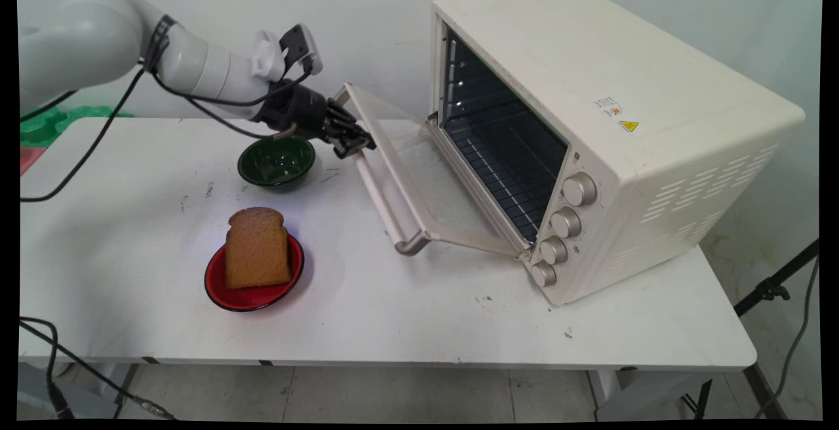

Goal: Open the oven

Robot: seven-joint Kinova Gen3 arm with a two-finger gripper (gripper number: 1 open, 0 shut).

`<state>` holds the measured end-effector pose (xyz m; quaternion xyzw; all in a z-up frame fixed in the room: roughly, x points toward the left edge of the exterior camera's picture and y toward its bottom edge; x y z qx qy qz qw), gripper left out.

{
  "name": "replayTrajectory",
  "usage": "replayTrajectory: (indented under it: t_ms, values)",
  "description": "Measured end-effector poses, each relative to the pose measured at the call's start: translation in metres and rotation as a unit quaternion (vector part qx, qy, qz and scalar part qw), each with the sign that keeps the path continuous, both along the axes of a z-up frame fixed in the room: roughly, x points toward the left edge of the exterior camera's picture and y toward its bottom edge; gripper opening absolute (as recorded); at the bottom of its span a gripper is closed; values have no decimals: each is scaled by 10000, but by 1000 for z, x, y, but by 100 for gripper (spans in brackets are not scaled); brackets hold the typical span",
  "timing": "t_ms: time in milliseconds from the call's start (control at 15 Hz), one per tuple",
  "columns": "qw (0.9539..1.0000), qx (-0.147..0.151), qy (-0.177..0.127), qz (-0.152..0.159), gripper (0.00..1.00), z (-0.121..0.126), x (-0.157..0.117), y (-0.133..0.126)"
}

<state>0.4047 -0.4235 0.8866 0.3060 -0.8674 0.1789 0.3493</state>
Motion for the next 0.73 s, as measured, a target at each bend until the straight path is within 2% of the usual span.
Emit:
replayTrajectory:
  t_ms: [333, 733]
  values:
    - [9999, 34, 111, 40, 0, -25, 21, 6]
    - [9997, 46, 230, 55, 0, -43, 41, 16]
